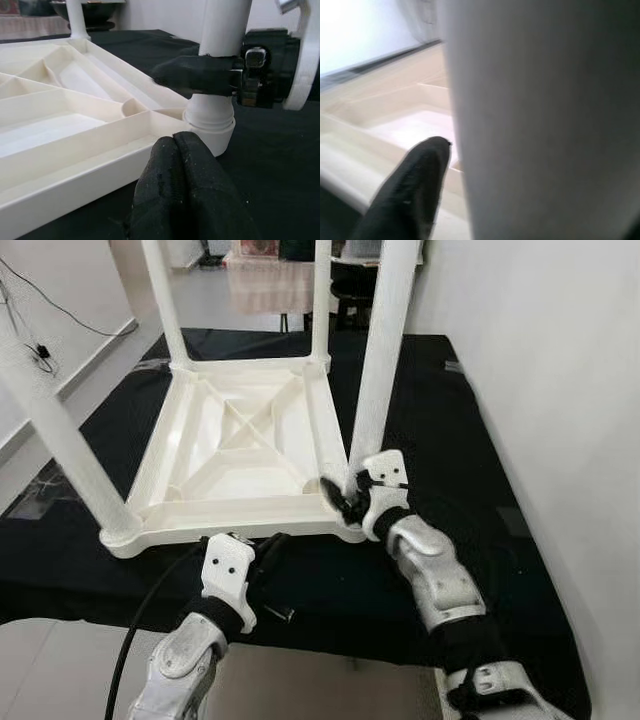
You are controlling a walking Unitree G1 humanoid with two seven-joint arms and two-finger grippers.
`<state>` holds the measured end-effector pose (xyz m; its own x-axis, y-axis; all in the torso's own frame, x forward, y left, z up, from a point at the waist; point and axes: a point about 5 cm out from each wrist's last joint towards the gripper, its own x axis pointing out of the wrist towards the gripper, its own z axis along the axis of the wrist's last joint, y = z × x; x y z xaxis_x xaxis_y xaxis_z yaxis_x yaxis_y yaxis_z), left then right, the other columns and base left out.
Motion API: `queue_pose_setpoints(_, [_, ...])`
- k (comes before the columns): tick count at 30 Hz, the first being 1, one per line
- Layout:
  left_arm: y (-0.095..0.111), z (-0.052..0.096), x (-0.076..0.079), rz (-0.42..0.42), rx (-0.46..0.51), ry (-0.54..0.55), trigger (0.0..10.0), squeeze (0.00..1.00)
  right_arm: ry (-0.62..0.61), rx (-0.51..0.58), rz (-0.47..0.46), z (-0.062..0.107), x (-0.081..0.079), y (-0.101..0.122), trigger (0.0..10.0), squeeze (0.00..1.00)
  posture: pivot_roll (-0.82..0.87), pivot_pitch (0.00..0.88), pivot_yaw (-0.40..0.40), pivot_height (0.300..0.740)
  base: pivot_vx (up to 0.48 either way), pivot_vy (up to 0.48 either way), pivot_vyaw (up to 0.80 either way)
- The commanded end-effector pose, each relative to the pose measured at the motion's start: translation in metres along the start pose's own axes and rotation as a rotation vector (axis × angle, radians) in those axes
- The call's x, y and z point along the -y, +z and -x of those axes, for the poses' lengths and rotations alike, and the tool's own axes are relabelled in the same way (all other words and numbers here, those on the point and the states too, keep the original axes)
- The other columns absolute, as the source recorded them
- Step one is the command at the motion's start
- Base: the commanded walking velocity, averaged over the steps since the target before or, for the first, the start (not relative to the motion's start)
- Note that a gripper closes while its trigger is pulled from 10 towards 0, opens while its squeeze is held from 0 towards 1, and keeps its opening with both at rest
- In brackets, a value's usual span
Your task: Building children table
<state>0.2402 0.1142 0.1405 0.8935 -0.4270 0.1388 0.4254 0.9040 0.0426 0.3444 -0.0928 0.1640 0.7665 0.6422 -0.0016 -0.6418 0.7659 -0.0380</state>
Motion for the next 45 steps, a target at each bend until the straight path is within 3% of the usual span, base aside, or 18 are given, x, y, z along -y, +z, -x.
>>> queue_pose_setpoints(1, [-0.002,0.001,0.001,-0.003,-0.013,-0.003,10.0,0.0,0.205,0.041,0.036,-0.009,-0.016,0.017,10.0,0.5,0.08,0.099,-0.025,0.74,0.0,0.0,0.0])
queue_pose_setpoints(2, [-0.002,0.001,0.001,-0.002,-0.013,-0.003,10.0,0.0,0.234,0.041,0.062,-0.009,-0.012,0.02,10.0,0.0,0.08,0.098,-0.026,0.74,0.0,0.0,0.0])
queue_pose_setpoints(3, [-0.002,0.0,0.001,0.0,-0.014,-0.005,10.0,0.0,0.267,0.002,0.114,-0.01,-0.001,0.019,10.0,0.0,0.08,0.097,-0.028,0.74,0.0,0.0,0.0])
queue_pose_setpoints(12, [-0.003,-0.001,0.002,-0.003,-0.014,-0.002,10.0,0.0,0.3,-0.059,0.125,-0.015,0.019,0.02,10.0,0.0,0.09,0.093,-0.032,0.74,0.0,0.0,0.0])
queue_pose_setpoints(13, [-0.003,-0.001,0.002,-0.003,-0.014,-0.003,10.0,0.0,0.314,-0.063,0.121,-0.016,0.02,0.021,4.4,0.0,0.09,0.093,-0.032,0.74,0.0,0.0,0.0])
queue_pose_setpoints(14, [-0.003,-0.001,0.002,-0.002,-0.015,-0.004,10.0,0.0,0.341,-0.057,0.094,-0.017,0.023,0.024,1.7,0.0,0.09,0.088,-0.032,0.74,0.0,0.0,0.0])
queue_pose_setpoints(15, [-0.003,-0.001,0.002,-0.002,-0.015,-0.004,10.0,0.0,0.341,-0.057,0.094,-0.017,0.023,0.024,1.7,0.0,0.09,0.088,-0.032,0.74,0.0,0.0,0.0])
queue_pose_setpoints(16, [-0.004,0.0,0.003,-0.002,-0.016,-0.005,10.0,0.0,0.369,-0.064,0.098,-0.017,0.026,0.024,0.0,0.0,0.09,0.088,-0.034,0.74,0.0,0.0,0.0])
queue_pose_setpoints(26, [-0.003,0.001,0.004,0.0,-0.016,-0.004,10.0,0.0,0.383,-0.056,0.103,-0.015,0.032,0.024,0.0,0.0,0.09,0.091,-0.035,0.74,0.0,0.0,0.0])
queue_pose_setpoints(31, [-0.003,0.002,0.004,0.002,-0.017,-0.005,10.0,0.0,0.285,-0.068,0.093,-0.003,0.039,0.011,0.0,0.0,0.08,0.097,-0.028,0.74,0.0,0.0,0.0])
queue_pose_setpoints(36, [-0.002,0.002,0.002,0.001,-0.019,-0.007,10.0,0.0,0.035,-0.139,0.093,0.005,0.034,-0.018,0.0,0.0,0.08,0.101,-0.025,0.74,0.0,0.0,0.0])
queue_pose_setpoints(37, [-0.002,0.003,0.001,0.0,-0.021,-0.008,10.0,0.0,-0.125,-0.134,0.032,0.007,0.022,-0.029,0.0,0.0,0.08,0.109,-0.017,0.74,0.0,0.0,0.0])
queue_pose_setpoints(39, [-0.002,0.003,-0.001,-0.004,-0.024,-0.009,10.0,0.0,-0.281,-0.1,0.025,0.012,0.0,-0.032,0.0,0.0,0.08,0.107,-0.013,0.74,0.0,0.0,0.0])
queue_pose_setpoints(42, [-0.003,0.003,-0.002,-0.005,-0.027,-0.008,10.0,0.0,-0.268,-0.065,0.04,0.007,-0.007,-0.024,0.0,0.0,0.06,0.1,0.0,0.74,0.0,0.0,0.0])
queue_pose_setpoints(45, [-0.003,0.001,-0.002,-0.005,-0.031,-0.017,10.0,0.0,-0.293,-0.093,-0.003,0.004,0.002,-0.027,0.0,0.0,0.08,0.101,-0.01,0.74,0.0,0.0,0.0])
